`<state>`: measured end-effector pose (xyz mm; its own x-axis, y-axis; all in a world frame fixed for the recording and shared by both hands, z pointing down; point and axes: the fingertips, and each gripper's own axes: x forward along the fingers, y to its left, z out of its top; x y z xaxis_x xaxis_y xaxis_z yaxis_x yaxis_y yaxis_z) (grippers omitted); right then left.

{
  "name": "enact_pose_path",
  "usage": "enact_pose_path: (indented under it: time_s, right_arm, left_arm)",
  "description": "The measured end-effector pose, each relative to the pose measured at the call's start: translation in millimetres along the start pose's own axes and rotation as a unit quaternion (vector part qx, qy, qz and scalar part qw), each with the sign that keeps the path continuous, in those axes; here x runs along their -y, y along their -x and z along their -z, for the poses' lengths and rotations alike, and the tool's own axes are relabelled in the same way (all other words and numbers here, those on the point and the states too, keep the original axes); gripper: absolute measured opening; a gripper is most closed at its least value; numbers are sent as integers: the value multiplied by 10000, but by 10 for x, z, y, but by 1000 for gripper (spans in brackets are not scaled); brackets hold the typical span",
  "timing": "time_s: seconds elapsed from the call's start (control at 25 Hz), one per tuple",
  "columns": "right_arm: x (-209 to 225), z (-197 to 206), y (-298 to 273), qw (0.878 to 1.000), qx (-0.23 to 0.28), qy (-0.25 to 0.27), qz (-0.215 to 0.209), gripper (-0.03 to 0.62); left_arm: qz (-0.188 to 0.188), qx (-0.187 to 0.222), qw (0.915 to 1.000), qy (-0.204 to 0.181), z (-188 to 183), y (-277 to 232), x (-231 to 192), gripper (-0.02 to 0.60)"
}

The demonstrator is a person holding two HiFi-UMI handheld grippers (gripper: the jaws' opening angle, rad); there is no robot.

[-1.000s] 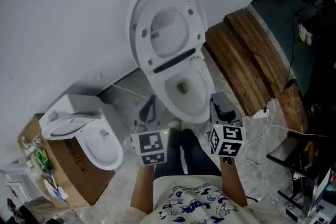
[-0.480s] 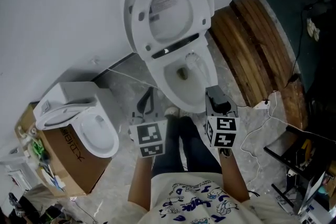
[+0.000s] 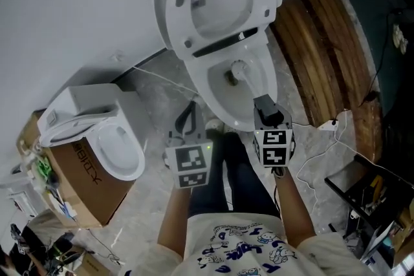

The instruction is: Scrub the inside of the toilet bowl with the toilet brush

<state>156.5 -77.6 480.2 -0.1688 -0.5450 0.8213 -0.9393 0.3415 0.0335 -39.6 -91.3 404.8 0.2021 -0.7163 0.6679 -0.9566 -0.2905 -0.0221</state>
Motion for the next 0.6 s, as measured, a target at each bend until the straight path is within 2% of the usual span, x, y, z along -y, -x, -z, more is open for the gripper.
enact_pose_path:
  time_s: [0.32,0.6]
  right_arm:
    - [8,267,-594,9987,-411,299,-105,172]
    - [1,395,-1036,9924,-577,1040,-328,172]
  left_arm:
    - [88,-300,9995,37,269,-283,94,3]
    - [201,-462,9987,41,441,-412,185,2]
